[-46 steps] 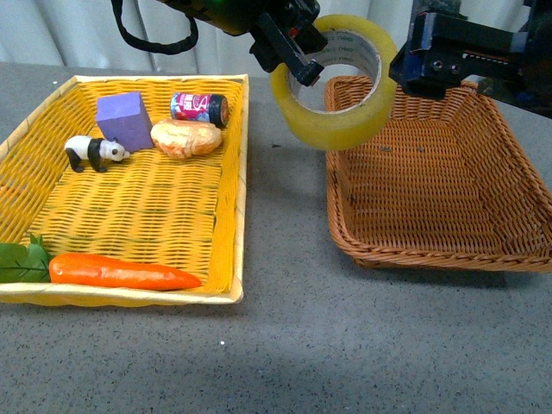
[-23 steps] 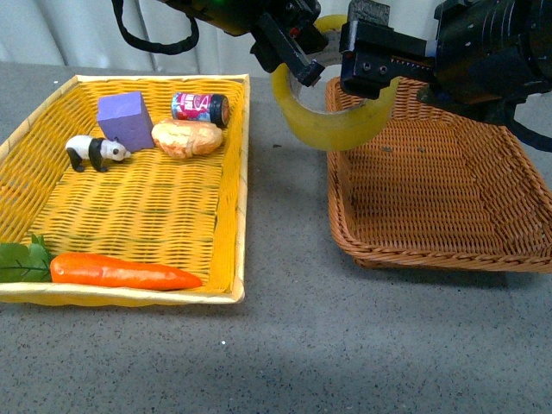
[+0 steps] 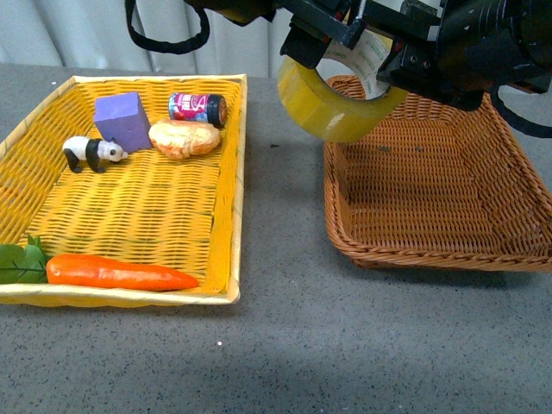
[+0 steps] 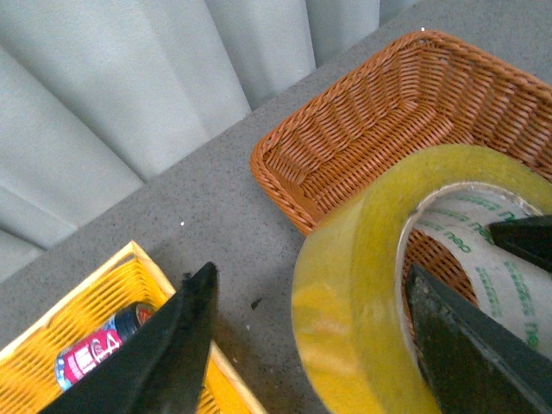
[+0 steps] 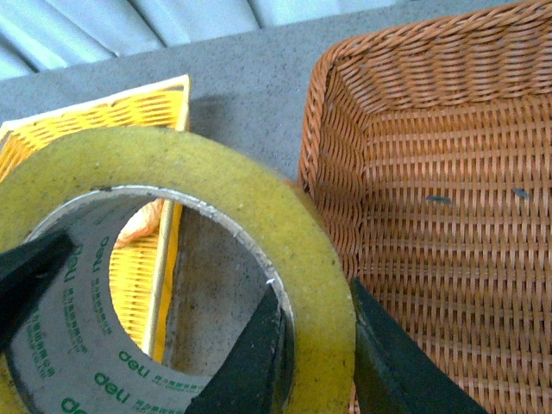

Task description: Move tape to another basket

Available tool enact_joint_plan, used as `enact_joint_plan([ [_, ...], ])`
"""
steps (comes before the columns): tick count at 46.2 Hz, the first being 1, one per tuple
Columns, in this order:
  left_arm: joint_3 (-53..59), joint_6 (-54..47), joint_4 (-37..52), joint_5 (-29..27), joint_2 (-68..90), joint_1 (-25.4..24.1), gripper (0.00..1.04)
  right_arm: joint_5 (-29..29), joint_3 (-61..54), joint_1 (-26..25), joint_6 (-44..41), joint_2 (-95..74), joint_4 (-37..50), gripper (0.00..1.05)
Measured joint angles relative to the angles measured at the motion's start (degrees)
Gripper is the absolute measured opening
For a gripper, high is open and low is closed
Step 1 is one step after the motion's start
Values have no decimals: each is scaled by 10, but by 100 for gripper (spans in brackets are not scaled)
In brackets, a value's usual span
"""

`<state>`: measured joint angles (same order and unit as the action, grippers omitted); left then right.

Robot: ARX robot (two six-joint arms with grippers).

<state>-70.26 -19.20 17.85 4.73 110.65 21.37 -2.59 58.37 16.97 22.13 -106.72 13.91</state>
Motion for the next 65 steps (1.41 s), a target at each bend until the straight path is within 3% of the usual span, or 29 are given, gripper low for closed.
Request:
enact_joint_plan([
  [11,40,33,-13,12,-74,4,99,19,27,-38,-18,-58,-8,15],
  [26,132,70,60,-58,-96,14,98,43,94,-85,-44,-122,-48,15],
  [43,203,125,128,-140,-127,-30,98,67,123,-109,-72,-185,-111,15],
  [54,221,160,177,-186,-141,-49,98,49,101,-110,-86,-159,-82,47],
  [65,257,215,221,-287,-175,-91,98,60,24,-127,-121,-59,1,81],
])
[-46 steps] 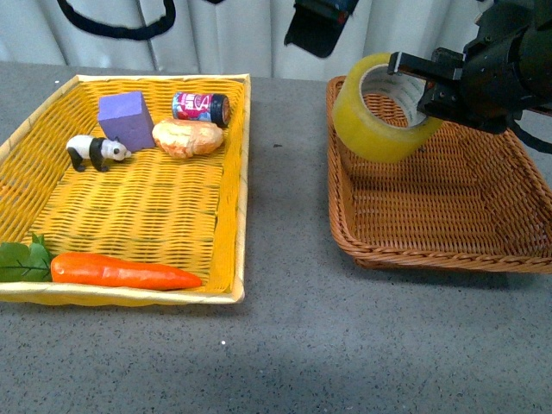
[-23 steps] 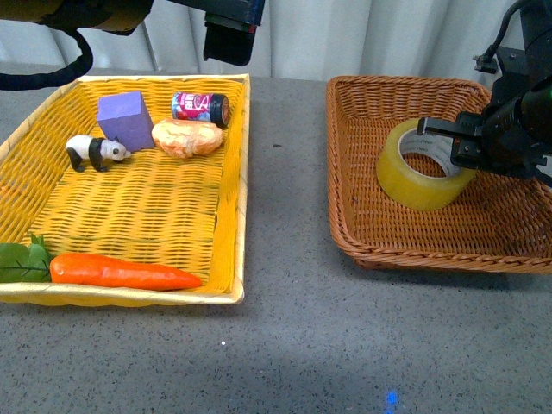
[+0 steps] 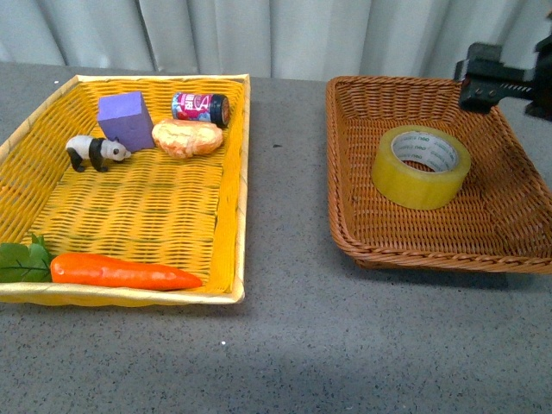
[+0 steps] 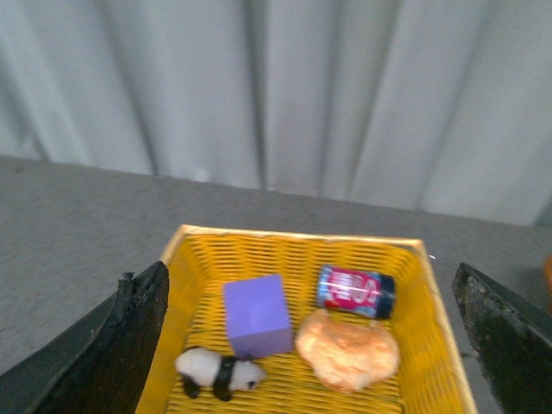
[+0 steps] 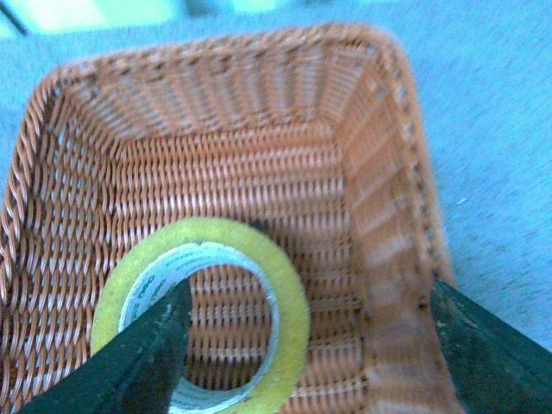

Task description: Move tape to another basket

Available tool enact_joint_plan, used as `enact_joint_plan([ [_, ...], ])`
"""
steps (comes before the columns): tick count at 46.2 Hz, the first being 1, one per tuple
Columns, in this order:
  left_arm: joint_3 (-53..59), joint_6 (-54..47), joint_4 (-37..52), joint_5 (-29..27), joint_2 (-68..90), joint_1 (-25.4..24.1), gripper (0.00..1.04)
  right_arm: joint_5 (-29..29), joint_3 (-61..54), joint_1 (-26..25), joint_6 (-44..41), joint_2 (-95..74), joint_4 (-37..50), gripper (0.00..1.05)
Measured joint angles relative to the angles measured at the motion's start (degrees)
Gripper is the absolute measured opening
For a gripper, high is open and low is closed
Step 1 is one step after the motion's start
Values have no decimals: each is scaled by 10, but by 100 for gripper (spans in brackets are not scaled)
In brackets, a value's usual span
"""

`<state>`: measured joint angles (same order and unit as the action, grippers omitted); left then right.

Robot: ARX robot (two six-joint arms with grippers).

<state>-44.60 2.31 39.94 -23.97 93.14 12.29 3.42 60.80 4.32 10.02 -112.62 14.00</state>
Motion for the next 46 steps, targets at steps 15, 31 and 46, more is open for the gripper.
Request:
enact_joint_plan([
  [15,170,-12,162,172,-89,-50,55,-4,-280,-12,-94,125,521,53],
  [31,319,-18,163,201,-238,-84,4,-31,-455,-42,-100,301,526,1],
  [46,405,-19,145,238,-337,-122,4,-33,-543,-42,-100,456,457,1],
])
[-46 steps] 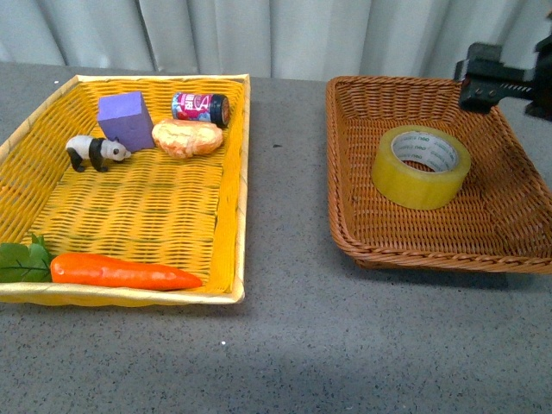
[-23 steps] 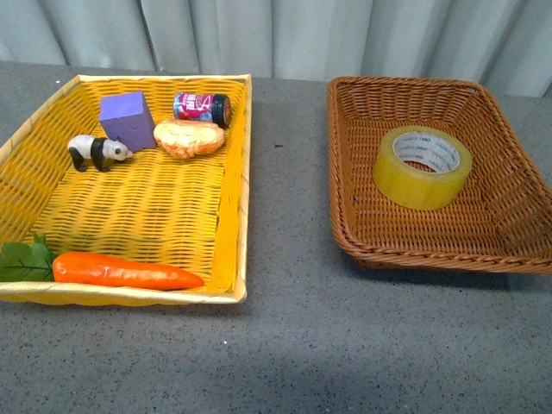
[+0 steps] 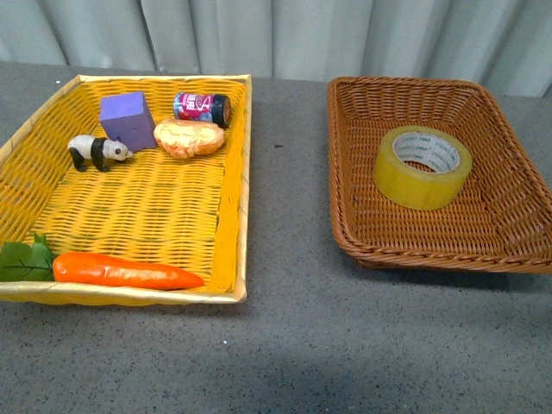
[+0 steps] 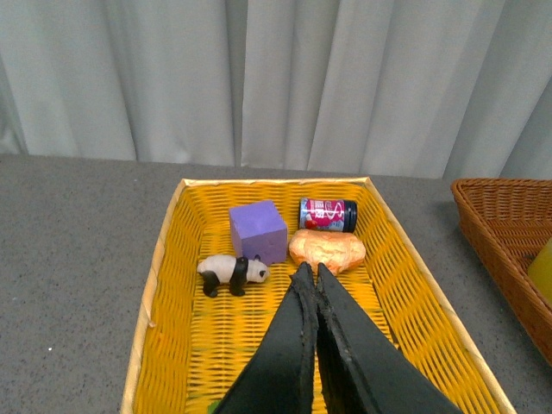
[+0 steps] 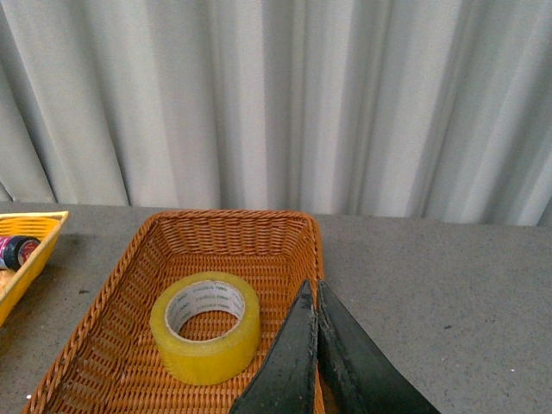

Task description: Move tape to another basket

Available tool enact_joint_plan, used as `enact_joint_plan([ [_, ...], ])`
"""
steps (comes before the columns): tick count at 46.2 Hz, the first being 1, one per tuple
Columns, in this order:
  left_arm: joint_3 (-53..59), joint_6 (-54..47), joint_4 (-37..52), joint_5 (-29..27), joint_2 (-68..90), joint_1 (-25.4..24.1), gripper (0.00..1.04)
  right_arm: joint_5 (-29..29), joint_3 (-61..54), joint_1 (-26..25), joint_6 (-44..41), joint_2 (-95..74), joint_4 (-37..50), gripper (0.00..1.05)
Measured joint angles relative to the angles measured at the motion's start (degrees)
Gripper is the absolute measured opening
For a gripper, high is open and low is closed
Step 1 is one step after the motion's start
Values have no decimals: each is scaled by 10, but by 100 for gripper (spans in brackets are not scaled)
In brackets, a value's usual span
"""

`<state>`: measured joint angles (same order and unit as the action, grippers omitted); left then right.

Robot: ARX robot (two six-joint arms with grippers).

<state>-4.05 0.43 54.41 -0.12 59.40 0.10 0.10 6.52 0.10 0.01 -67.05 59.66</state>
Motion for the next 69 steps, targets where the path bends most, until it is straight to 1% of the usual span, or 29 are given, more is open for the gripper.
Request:
enact_joint_plan([
  [11,21,0,-77,0,-102,0,4,0,-32,0,0,103,-71,1],
  [20,28,0,-167,0,-207,0,4,0,-53,-1,0,211,-157,1],
  [38,29,0,-304,0,-355,0,4,0,-62,-1,0,381,-309,1],
  [55,29,0,-393,0,-445,0,4,0,-63,-1,0,489,-414,1],
  [69,29,0,-441,0,-493,0,4,-2,-63,-1,0,548,-472,1],
])
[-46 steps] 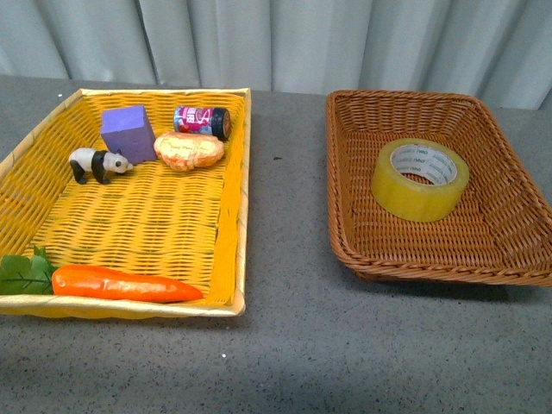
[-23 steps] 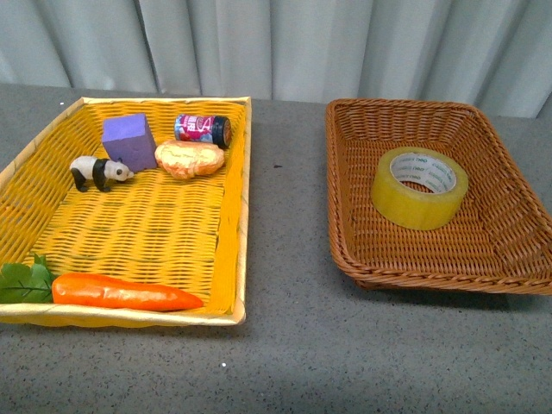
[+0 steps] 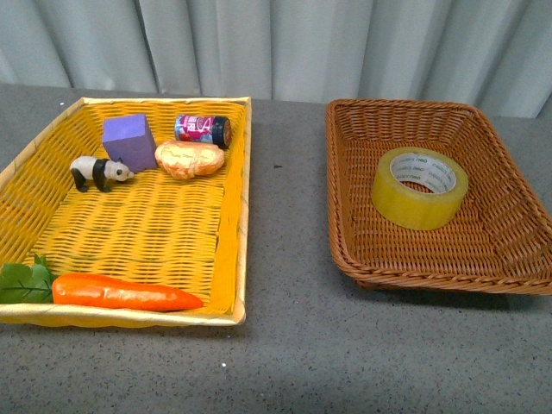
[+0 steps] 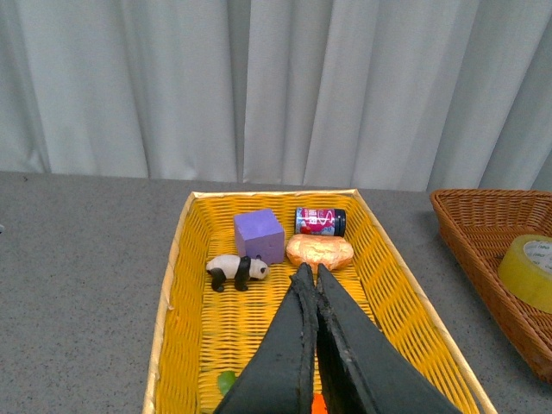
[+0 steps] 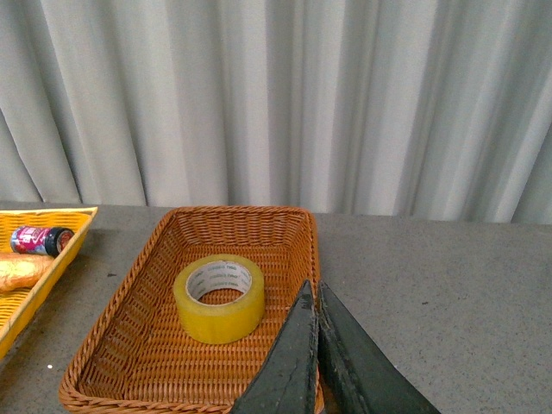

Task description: Move tape to another basket

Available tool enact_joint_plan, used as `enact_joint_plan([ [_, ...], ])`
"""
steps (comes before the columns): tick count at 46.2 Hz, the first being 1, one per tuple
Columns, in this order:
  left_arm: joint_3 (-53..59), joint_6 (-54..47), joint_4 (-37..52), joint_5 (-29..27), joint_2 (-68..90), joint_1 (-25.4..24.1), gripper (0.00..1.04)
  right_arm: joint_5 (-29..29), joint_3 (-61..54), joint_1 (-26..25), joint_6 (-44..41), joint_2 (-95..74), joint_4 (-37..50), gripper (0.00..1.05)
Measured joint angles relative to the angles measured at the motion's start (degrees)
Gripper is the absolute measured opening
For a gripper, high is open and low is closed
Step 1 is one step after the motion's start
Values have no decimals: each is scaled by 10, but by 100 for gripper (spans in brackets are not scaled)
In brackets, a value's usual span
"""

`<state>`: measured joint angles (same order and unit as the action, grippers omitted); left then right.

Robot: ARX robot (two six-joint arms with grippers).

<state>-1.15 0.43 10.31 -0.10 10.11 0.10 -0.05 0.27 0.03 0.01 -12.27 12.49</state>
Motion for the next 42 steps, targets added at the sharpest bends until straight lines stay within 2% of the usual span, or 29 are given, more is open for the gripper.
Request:
enact_joint_plan([
  [5,0,0,-93,1,-74,0,4,0,0,0,0,15,-15,1],
  [9,0,0,-100,1,-96,0,4,0,0,0,0,24,-25,1],
  [14,0,0,-102,1,-98,0,4,0,0,0,0,97,-116,1],
  [21,0,0,-103,1,-99,0,4,-1,0,0,0,120,-123,1],
  [22,0,0,-103,1,-99,0,89,0,0,0,0,120,-124,75],
  [25,0,0,-103,1,-99,0,99,0,0,0,-1,120,-124,86],
  [28,0,0,-103,1,-99,0,98,0,0,0,0,120,-124,97],
  [42,0,0,-103,1,-99,0,98,0,0,0,0,120,-124,96],
])
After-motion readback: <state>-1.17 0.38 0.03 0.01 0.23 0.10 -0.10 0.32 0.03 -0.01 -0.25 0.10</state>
